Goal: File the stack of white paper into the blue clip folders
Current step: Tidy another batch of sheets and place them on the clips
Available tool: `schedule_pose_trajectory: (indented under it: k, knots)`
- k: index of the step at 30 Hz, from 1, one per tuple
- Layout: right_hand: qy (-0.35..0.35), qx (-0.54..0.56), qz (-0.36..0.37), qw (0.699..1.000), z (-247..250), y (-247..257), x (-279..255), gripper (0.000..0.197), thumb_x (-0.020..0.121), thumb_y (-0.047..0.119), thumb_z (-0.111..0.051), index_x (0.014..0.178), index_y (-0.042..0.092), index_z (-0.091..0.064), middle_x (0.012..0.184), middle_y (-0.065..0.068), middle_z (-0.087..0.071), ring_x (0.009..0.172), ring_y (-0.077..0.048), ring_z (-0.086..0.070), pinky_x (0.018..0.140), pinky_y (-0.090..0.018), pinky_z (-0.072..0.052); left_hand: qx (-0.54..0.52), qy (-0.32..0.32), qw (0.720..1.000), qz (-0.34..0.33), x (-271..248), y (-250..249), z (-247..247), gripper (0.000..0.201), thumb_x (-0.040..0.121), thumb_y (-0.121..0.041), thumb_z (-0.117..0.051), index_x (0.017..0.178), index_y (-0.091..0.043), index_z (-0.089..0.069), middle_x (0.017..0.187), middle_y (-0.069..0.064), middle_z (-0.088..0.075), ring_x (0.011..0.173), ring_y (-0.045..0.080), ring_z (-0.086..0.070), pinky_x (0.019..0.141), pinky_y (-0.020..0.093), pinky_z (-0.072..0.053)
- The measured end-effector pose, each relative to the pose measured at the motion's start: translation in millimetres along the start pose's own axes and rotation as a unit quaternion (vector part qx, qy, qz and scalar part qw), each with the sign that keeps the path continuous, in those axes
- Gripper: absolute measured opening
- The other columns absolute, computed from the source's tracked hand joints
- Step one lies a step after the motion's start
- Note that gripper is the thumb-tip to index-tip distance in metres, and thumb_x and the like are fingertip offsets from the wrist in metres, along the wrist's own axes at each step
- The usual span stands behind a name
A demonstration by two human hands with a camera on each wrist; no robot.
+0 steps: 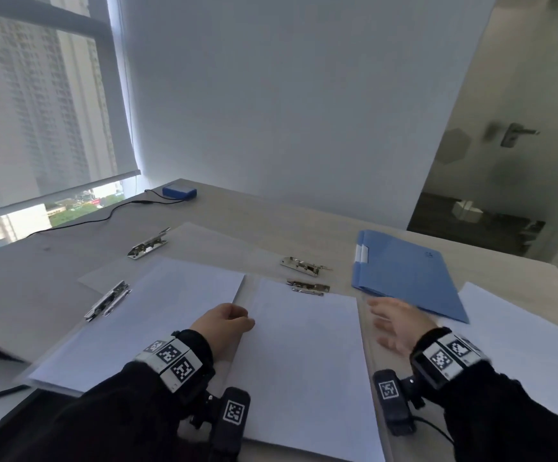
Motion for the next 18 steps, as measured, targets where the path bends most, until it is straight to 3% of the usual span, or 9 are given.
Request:
schedule_pose_trajectory:
  k: [2,4,9,12,15,18]
  knots:
    - [-0.014,0.095,-0.035,0.995,20,-16,-18,0.018,0.095,0.018,-0.052,0.105,0.016,-0.067,0.125,-0.011,-0.062,0.115,-0.028,-0.057,0.089,-0.047,-0.050,0.003,0.000,1.000,0.001,1,0,0,0.029,0.083,-0.035,-0.066,0.110,-0.024,-0.064,0.093,-0.005,-0.067,0.074,0.011,-0.058,0.068,0.026,-0.044]
    - [0.000,0.152,-0.054,0.987,29,-25,-36,0.021,0.095,0.018,-0.051,0.109,0.012,-0.066,0.124,-0.012,-0.062,0.115,-0.030,-0.057,0.090,-0.052,-0.049,0.002,0.001,1.000,0.002,0,0,0,0.029,0.083,-0.035,-0.066,0.109,-0.023,-0.064,0.091,-0.004,-0.068,0.075,0.013,-0.060,0.069,0.027,-0.045]
    - [0.042,0.158,-0.062,0.985,14,-25,-64,0.025,0.095,0.018,-0.052,0.115,0.013,-0.064,0.124,-0.008,-0.057,0.115,-0.032,-0.054,0.081,-0.051,-0.055,0.000,-0.005,1.000,0.004,-3,-3,-2,0.028,0.083,-0.033,-0.067,0.108,-0.021,-0.064,0.092,0.000,-0.069,0.075,0.018,-0.060,0.073,0.028,-0.045]
    - [0.015,0.166,-0.067,0.984,7,-22,-68,0.023,0.093,0.021,-0.056,0.113,0.016,-0.064,0.124,-0.004,-0.053,0.111,-0.030,-0.056,0.075,-0.047,-0.055,0.006,-0.005,1.000,0.005,-6,-4,-1,0.026,0.083,-0.034,-0.066,0.106,-0.022,-0.064,0.093,0.001,-0.069,0.076,0.019,-0.060,0.074,0.028,-0.046]
    - [-0.013,0.258,-0.101,0.961,8,-24,-72,0.025,0.089,0.019,-0.058,0.113,0.012,-0.058,0.124,-0.011,-0.055,0.103,-0.031,-0.058,0.068,-0.040,-0.054,0.000,-0.005,1.000,0.004,-7,-3,-1,0.024,0.082,-0.036,-0.066,0.103,-0.023,-0.064,0.098,0.002,-0.070,0.088,0.024,-0.065,0.083,0.036,-0.052]
    - [0.045,0.271,-0.124,0.954,5,-27,-87,0.034,0.086,0.016,-0.058,0.117,0.003,-0.059,0.115,-0.021,-0.067,0.086,-0.031,-0.064,0.065,-0.036,-0.055,-0.009,-0.008,1.000,0.004,-8,-2,-1,0.019,0.082,-0.036,-0.067,0.097,-0.026,-0.064,0.099,0.003,-0.070,0.094,0.026,-0.066,0.091,0.040,-0.052]
Point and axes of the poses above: each hand's wrist, its own x-axis towards the middle knuckle, its own z-axis out of the back of the hand, y = z × x, the point moved 1 cm from there along x, towards the middle knuckle
